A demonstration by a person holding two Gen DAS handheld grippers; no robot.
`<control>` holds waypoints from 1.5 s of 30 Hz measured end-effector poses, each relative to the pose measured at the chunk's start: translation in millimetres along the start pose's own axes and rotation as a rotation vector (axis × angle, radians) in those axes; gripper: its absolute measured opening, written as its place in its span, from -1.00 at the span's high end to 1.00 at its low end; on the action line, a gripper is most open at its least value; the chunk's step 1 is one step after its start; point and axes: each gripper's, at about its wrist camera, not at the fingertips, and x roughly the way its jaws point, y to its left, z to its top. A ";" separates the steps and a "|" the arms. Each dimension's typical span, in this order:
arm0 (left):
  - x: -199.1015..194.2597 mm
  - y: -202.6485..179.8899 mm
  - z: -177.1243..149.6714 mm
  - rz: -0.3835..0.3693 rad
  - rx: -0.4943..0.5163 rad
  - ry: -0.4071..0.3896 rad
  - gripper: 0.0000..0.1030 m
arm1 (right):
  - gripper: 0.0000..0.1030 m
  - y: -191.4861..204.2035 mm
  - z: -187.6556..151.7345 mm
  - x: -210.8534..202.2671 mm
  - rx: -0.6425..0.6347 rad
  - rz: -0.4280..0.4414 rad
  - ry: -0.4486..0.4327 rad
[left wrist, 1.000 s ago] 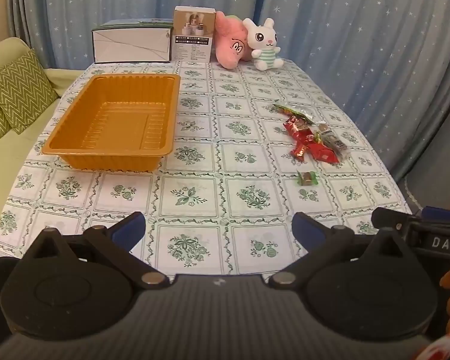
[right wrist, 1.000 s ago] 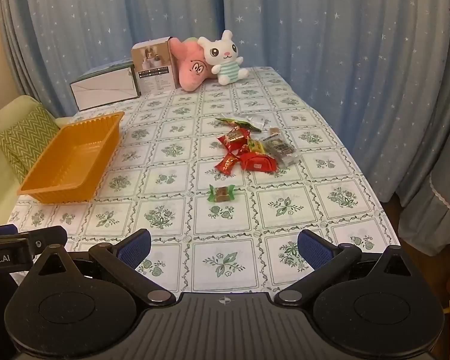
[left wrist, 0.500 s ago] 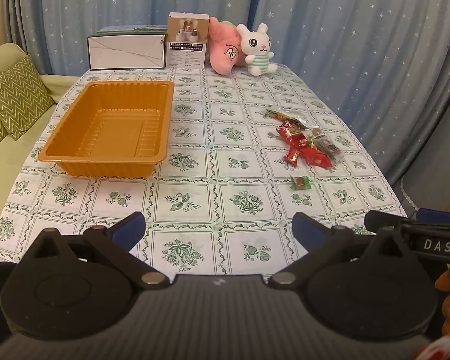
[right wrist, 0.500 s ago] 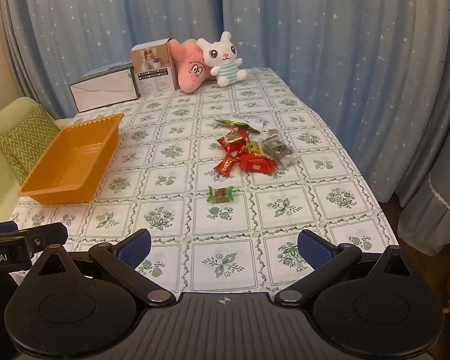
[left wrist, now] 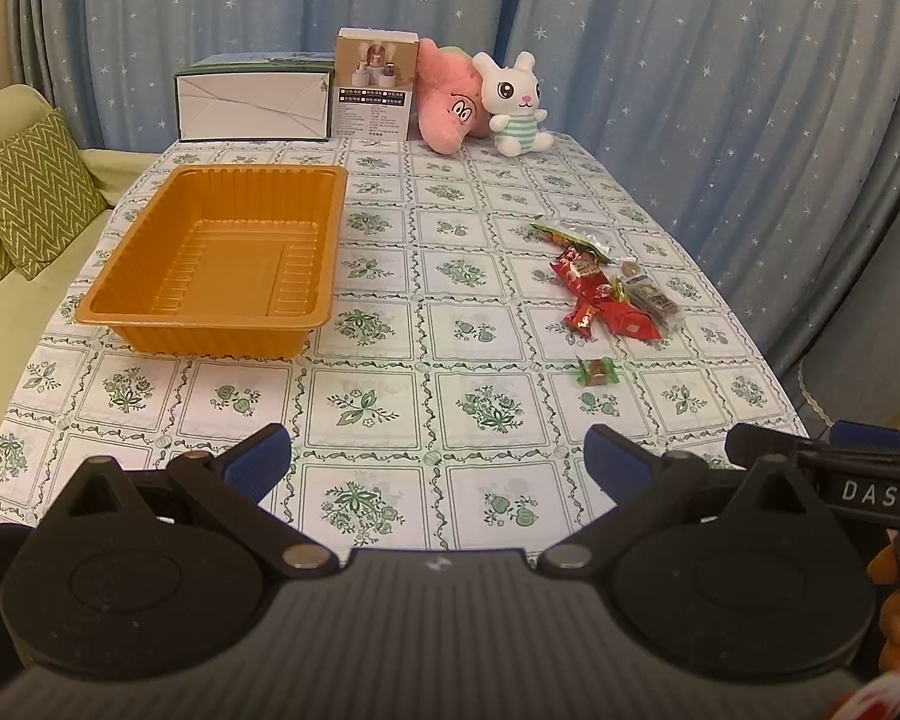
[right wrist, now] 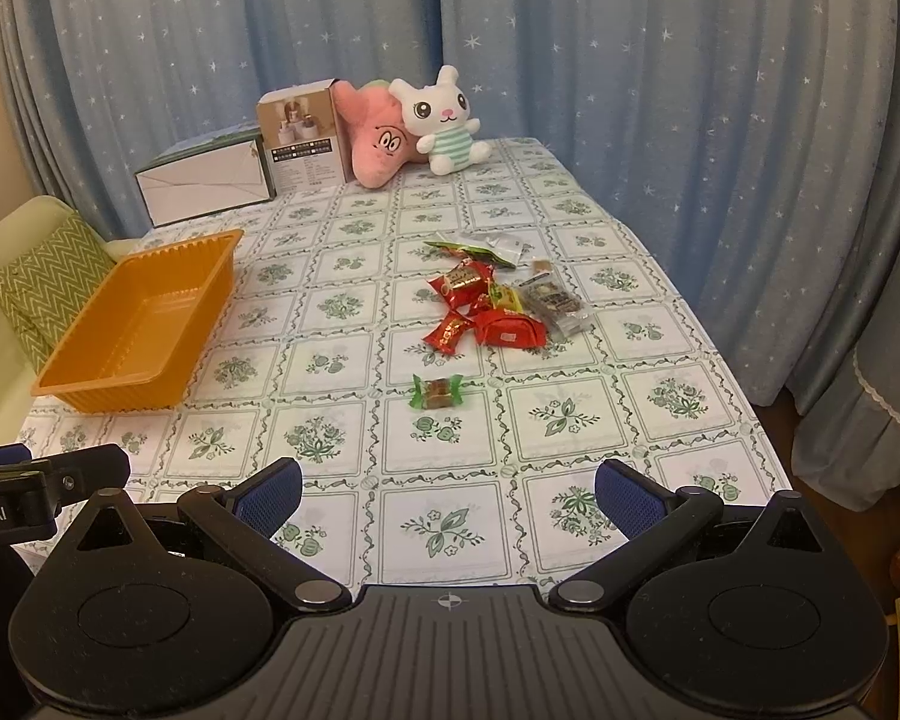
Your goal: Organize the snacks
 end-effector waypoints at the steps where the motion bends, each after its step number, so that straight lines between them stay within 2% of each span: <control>1: -0.1 0.1 0.1 -0.001 -0.001 0.000 -1.00 | -1.00 0.6 0.0 -0.1 0.000 0.000 0.000; 45: -2.8 -4.2 1.7 -0.009 -0.001 -0.007 -1.00 | -1.00 -0.7 0.7 -2.1 0.001 -0.007 -0.001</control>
